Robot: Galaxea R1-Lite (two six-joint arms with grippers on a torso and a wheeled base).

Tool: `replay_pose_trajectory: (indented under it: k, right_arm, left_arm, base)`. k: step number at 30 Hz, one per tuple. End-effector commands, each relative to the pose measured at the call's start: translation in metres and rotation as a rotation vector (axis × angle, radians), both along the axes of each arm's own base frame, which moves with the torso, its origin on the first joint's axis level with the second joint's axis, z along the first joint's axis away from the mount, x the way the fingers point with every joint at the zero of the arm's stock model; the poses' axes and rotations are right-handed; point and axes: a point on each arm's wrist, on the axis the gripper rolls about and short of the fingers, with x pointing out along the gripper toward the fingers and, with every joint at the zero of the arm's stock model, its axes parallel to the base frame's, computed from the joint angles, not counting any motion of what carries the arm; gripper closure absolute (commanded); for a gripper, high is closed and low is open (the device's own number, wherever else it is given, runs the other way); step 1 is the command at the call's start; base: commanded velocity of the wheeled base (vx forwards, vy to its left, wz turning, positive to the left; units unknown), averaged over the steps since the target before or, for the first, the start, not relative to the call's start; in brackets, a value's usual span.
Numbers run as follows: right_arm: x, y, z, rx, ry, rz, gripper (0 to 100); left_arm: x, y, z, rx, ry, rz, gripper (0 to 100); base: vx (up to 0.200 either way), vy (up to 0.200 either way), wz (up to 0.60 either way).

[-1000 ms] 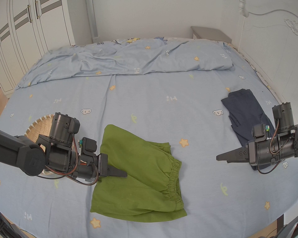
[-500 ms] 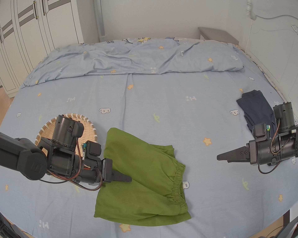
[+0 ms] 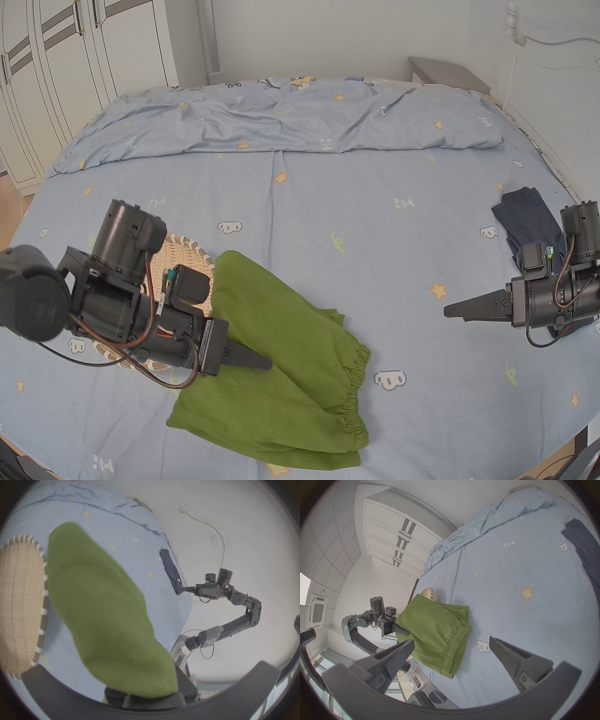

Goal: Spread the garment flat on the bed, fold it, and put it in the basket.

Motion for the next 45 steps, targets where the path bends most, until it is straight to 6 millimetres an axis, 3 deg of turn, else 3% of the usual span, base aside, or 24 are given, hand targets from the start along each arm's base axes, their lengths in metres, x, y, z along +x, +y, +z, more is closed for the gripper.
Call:
replay_pose_trajectory:
  k: [1,5,14,21,23,25,27,40,45]
  right_arm:
    - [-0.006,-0.001,0.006,0.005,-0.018,0.002,0]
    - [-0.008,-0.002,0.009,0.008,-0.028,0.0,0]
    - [-0.01,-0.003,0.01,0.01,-0.036,0.0,0]
    - [-0.01,-0.002,0.01,0.011,-0.036,0.002,0]
    - [-0.01,-0.002,0.011,0.011,-0.038,0.001,0]
    - [-0.01,-0.002,0.011,0.011,-0.038,0.001,0]
    - [-0.011,-0.003,0.011,0.012,-0.041,0.001,0]
    - [-0.012,-0.001,0.011,0.011,-0.039,0.009,0]
    - [-0.013,0.002,0.009,0.011,-0.034,0.024,0]
  left_arm:
    - [0.009,0.008,0.047,0.011,-0.155,-0.04,100]
    - [0.017,0.024,0.058,0.014,-0.233,-0.002,100]
    - [0.016,0.059,0.09,-0.046,-0.415,0.128,100]
    - [0.026,0.083,0.1,-0.064,-0.497,0.234,100]
    - [0.031,0.099,0.105,-0.078,-0.533,0.304,100]
    - [0.031,0.099,0.105,-0.078,-0.533,0.304,100]
    - [0.035,0.115,0.11,-0.11,-0.551,0.389,100]
    - [0.03,0.138,0.09,-0.078,-0.486,0.482,100]
    - [0.027,0.156,0.066,-0.05,-0.39,0.561,100]
  base:
    - [0.0,0.0,0.0]
    - [0.0,0.0,0.0]
    - [0.0,0.0,0.0]
    - [0.0,0.0,0.0]
    - [0.0,0.0,0.0]
    - [0.0,0.0,0.0]
    - [0.0,0.0,0.0]
    - [0.0,0.0,0.0]
    - [0.0,0.0,0.0]
